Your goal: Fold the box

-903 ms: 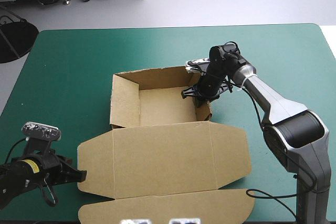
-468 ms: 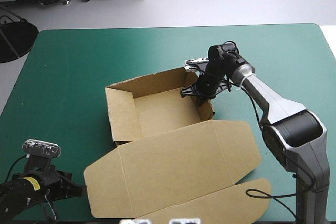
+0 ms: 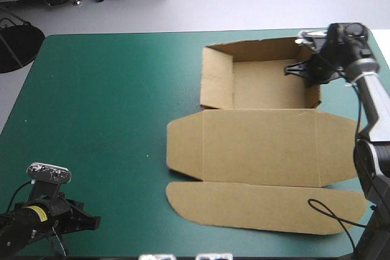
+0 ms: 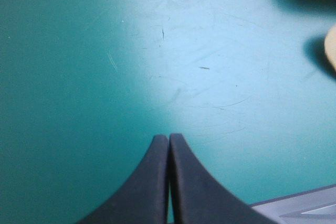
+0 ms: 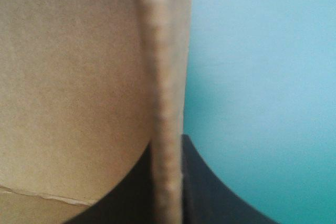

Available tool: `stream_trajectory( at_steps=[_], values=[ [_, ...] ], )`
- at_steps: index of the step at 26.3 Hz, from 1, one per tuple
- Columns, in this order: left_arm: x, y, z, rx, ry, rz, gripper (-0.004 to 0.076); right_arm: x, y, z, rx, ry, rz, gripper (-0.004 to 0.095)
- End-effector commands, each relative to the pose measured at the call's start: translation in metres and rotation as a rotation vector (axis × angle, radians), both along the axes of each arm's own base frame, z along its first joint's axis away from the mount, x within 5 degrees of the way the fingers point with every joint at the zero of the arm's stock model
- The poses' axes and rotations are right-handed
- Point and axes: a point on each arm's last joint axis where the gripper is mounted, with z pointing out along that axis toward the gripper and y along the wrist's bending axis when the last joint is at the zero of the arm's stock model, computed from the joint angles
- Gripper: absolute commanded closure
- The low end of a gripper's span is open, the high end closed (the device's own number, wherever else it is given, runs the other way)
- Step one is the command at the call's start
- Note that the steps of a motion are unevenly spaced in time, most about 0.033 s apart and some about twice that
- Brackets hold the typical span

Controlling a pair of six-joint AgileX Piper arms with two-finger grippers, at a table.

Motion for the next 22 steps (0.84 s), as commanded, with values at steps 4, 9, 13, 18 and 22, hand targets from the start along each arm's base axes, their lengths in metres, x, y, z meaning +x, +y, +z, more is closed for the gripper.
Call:
stream_trajectory(
  at_steps=[4,9,13,18,22],
  values=[
    [0.002,-0.002,0.008,-0.028,-0.039,0.005,0.0733,-0.036,-0.105,0.049,-0.006,-0.121,-0.276,0.0926],
    [0.002,-0.002,0.008,-0.027,-0.036,0.005,0.0733,-0.056,-0.166,0.046,-0.053,-0.105,-0.437,0.0926],
    [0.003,-0.002,0.009,-0.029,-0.046,0.006,0.0733,-0.065,-0.201,0.034,-0.132,-0.050,-0.487,0.0922],
    [0.003,-0.002,0.009,-0.030,-0.047,0.006,0.0733,-0.062,-0.207,0.023,-0.144,-0.018,-0.486,0.0805],
    [0.003,-0.002,0.009,-0.030,-0.047,0.006,0.0733,-0.058,-0.208,0.016,-0.148,0.001,-0.432,0.0500]
  ],
)
